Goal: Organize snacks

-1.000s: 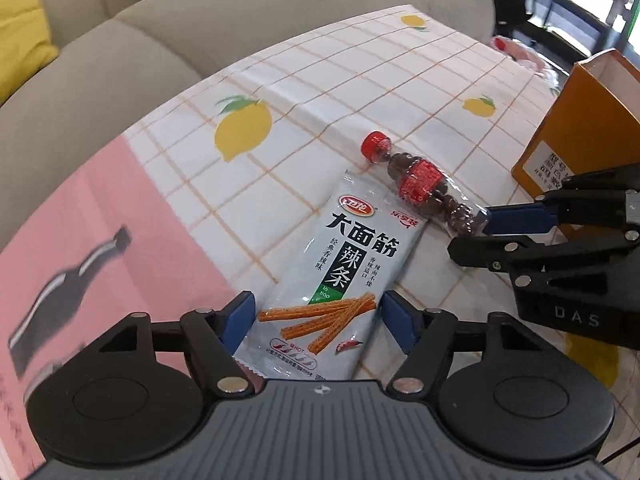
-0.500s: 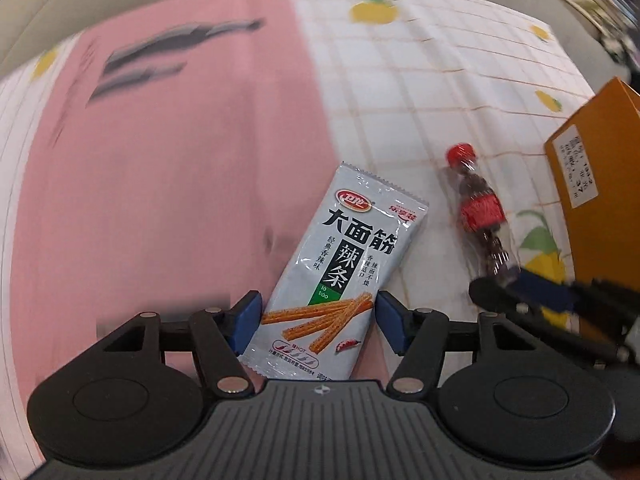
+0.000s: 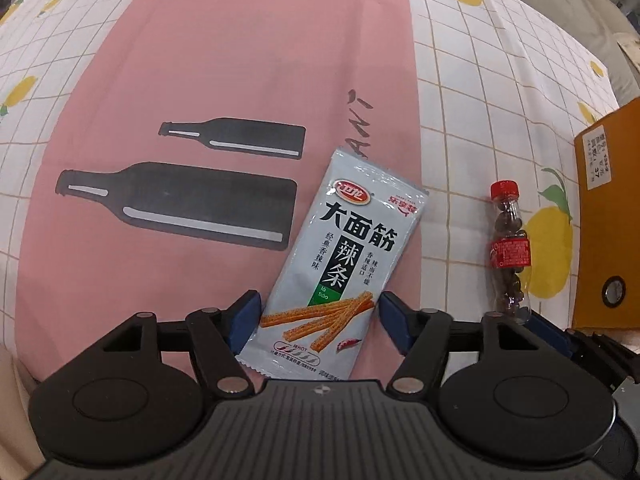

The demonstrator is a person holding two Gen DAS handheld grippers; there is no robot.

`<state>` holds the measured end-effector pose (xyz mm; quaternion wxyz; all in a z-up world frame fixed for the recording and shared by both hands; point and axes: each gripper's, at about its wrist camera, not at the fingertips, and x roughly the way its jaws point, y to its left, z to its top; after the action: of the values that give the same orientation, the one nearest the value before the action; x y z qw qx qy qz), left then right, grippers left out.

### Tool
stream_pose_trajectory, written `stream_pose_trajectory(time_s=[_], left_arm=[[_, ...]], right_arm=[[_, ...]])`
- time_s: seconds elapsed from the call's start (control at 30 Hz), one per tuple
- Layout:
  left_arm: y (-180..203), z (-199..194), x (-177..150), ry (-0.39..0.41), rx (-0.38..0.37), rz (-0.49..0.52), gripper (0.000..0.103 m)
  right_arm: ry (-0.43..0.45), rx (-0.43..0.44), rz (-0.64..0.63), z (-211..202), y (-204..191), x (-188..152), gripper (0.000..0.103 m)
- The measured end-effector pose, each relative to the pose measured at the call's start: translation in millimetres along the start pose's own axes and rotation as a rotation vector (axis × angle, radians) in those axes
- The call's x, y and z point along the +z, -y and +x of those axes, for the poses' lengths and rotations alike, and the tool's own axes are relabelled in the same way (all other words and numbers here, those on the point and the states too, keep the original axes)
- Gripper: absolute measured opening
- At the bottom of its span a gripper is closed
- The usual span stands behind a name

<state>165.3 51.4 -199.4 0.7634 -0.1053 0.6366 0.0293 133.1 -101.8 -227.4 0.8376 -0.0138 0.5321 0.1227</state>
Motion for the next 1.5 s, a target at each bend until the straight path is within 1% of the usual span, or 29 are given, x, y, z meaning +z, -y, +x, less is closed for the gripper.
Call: stream_pose_trajectory(time_s=[0.07, 0.1, 0.13, 0.23, 0.3, 0.4, 0.47, 0.5, 0.53, 0.6, 0.7, 0.77, 0.83, 0.9, 0.97, 1.0, 1.03, 1.07, 1.13, 1.17, 1.3, 1.4, 1.5], left_arm=[[2, 0, 1, 0.017, -0.019, 0.038, 0.082], [3, -2, 0, 0.031, -0.04, 0.058, 0.082], [3, -1, -1, 0.047, -0.06, 0.076, 0.084], [1, -8, -9, 0.117, -0.109, 0.139, 0.088], [0, -9, -11, 0.154, -0.115, 0.187, 0.089], [1, -8, -14, 0.186, -0.116, 0.237, 0.089], [6, -9, -18, 0.194, -0.124, 0.259, 0.089], [8, -7, -18, 0.197, -0.118, 0.272, 0.089], [8, -5, -17, 0.199, -0.1, 0.278, 0.089], [7, -2, -17, 0.196, -0.069, 0.275, 0.089], [5, 1, -15, 0.216, -0.061, 0.269, 0.089], [8, 3, -15, 0.231, -0.042, 0.285, 0.089], [13, 4, -16, 0.241, -0.018, 0.311, 0.088], [16, 7, -17, 0.252, 0.002, 0.336, 0.088], [19, 7, -19, 0.261, 0.013, 0.359, 0.083], [19, 7, -20, 0.262, 0.011, 0.355, 0.082], [19, 7, -19, 0.261, 0.012, 0.353, 0.08], [19, 7, -19, 0.263, 0.011, 0.352, 0.077], [20, 5, -19, 0.269, 0.013, 0.346, 0.061], [19, 4, -19, 0.268, 0.013, 0.334, 0.06], [11, 1, -16, 0.264, -0.024, 0.264, 0.056], [6, -2, -17, 0.255, -0.037, 0.222, 0.056], [3, -10, -18, 0.26, -0.059, 0.203, 0.055]], right_arm=[[0.01, -0.003, -0.009, -1, -2, -2, 0.029], [0.017, -0.003, -0.013, -1, -3, -3, 0.034], [0.026, -0.005, -0.016, -1, -3, -4, 0.042], [0.066, 0.001, -0.004, -4, -2, -4, 0.05], [0.096, 0.006, 0.008, -4, -1, -2, 0.052], [0.125, -0.035, -0.014, -2, -4, -1, 0.052], [0.132, -0.044, -0.021, -2, -5, 0, 0.051], [0.139, -0.037, -0.018, -2, -4, 0, 0.051], [0.147, -0.032, -0.011, -1, -3, 1, 0.049], [0.162, -0.016, -0.001, -1, 0, 3, 0.048], [0.173, -0.008, -0.003, 2, -1, 5, 0.048], [0.168, -0.01, -0.007, 6, -2, 5, 0.046], [0.154, -0.009, -0.007, 10, -1, 5, 0.042], [0.159, -0.027, -0.028, 12, -4, 4, 0.041], [0.16, -0.052, -0.074, 13, -10, 2, 0.04], [0.163, -0.068, -0.103, 13, -14, 1, 0.039], [0.168, -0.072, -0.119, 13, -16, 0, 0.035], [0.168, -0.066, -0.125, 13, -16, -1, 0.034], [0.167, -0.061, -0.131, 13, -16, -1, 0.029], [0.166, -0.059, -0.133, 13, -16, -1, 0.029], [0.165, -0.051, -0.123, 12, -14, -1, 0.028], [0.157, -0.036, -0.094, 11, -12, 0, 0.028], [0.151, -0.02, -0.058, 7, -7, 0, 0.028]])
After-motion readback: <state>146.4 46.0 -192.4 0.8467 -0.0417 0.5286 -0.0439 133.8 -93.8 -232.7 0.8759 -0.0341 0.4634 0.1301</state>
